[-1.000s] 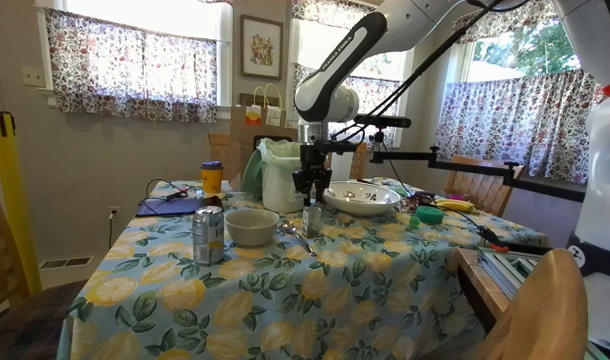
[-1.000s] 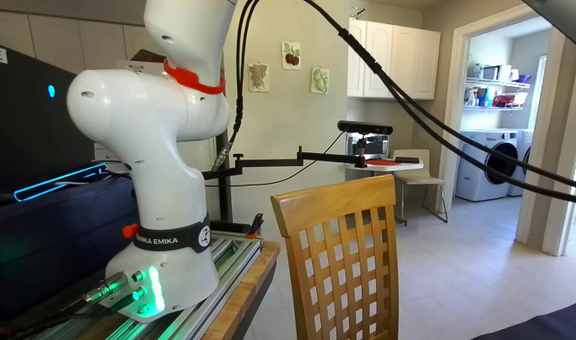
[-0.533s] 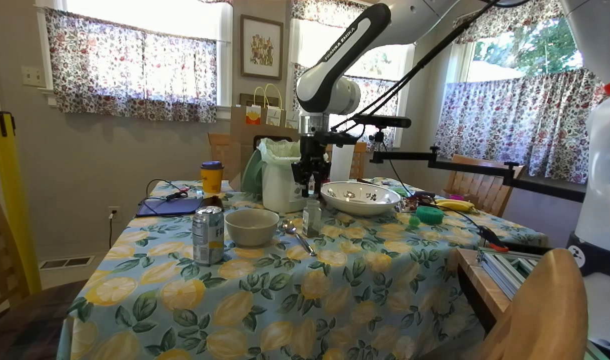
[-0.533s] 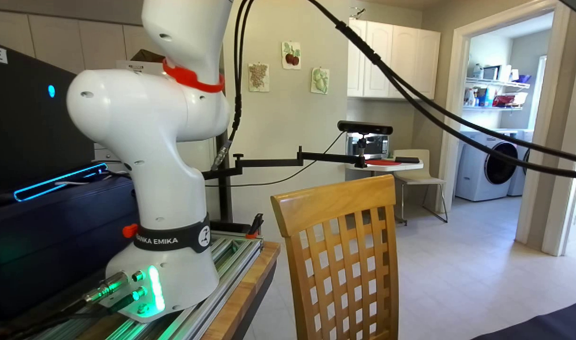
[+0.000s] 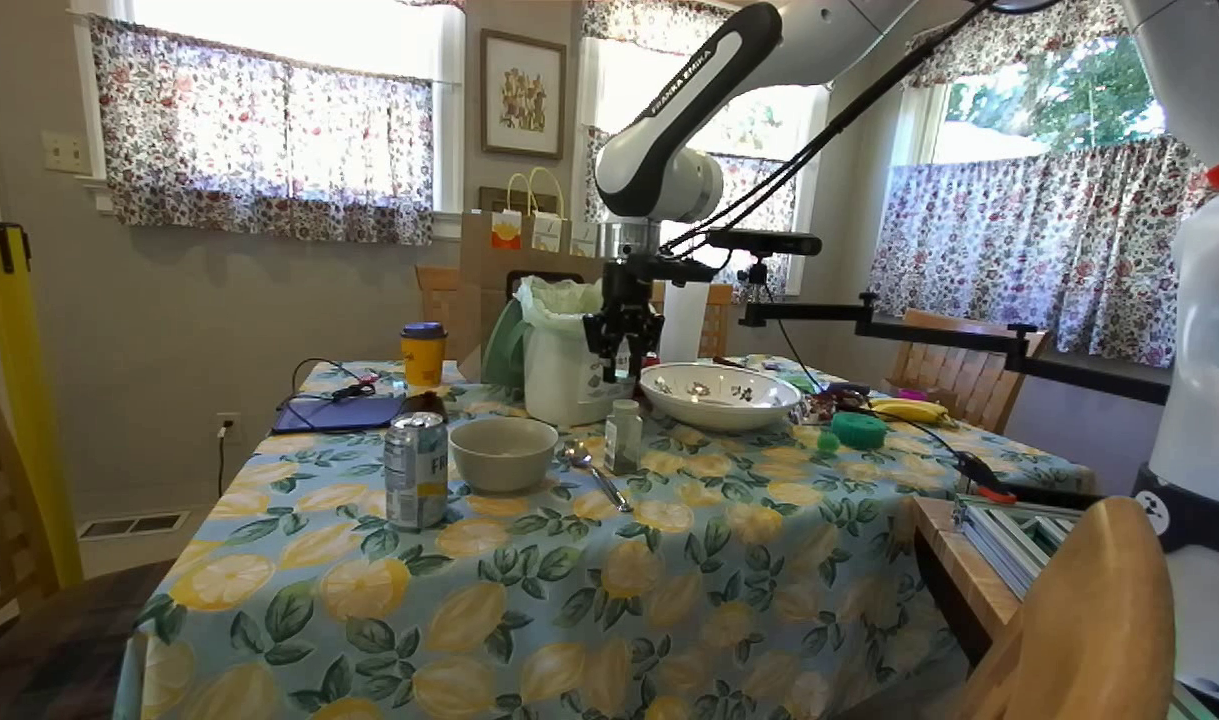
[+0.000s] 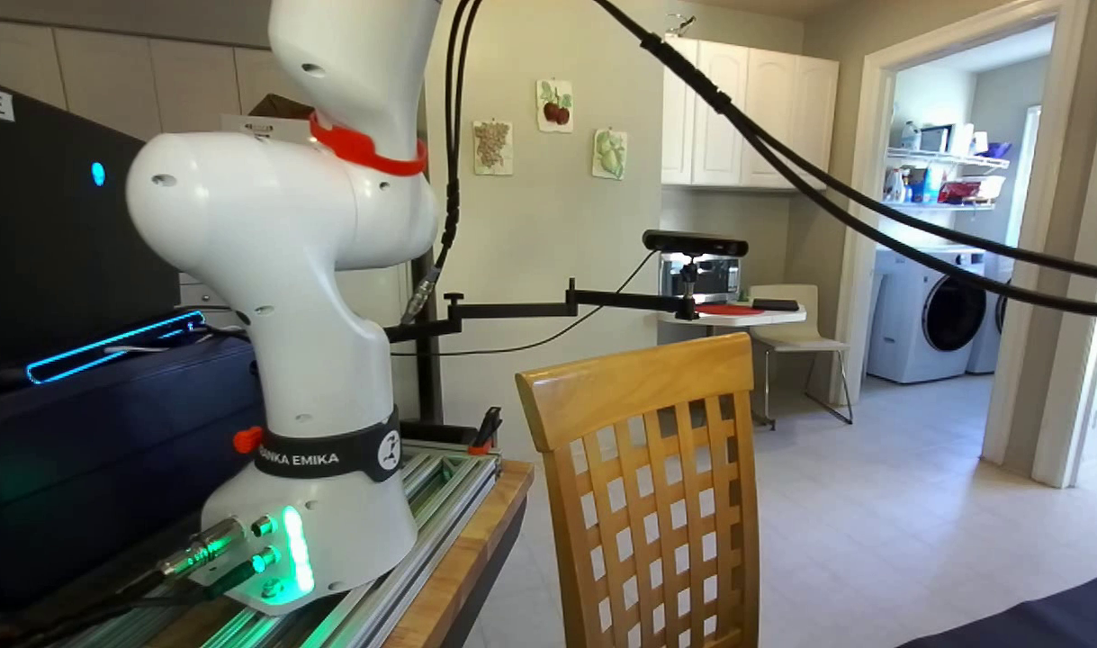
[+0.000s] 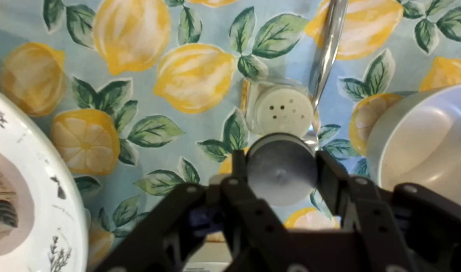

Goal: Remove the lid from the spice bottle

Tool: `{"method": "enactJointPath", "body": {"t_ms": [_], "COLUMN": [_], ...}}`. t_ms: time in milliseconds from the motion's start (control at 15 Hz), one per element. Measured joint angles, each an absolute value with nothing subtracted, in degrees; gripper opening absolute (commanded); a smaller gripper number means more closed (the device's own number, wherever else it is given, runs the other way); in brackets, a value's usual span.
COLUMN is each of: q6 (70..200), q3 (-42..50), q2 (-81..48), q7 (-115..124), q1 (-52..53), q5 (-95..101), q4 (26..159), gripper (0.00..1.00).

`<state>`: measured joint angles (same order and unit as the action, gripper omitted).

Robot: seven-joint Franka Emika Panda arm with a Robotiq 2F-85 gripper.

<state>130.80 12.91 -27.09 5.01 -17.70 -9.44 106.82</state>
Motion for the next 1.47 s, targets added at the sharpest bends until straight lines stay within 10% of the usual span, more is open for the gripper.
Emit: {"method": "enactJointPath", "body": {"t_ms": [1467], "q6": [134.7], "q3": [12.5], "q2": [-39.9], "q7": [12.5], "q1": [-19.3], "q5": [-10.9], "q4": [96.5], "gripper": [0.23]}}
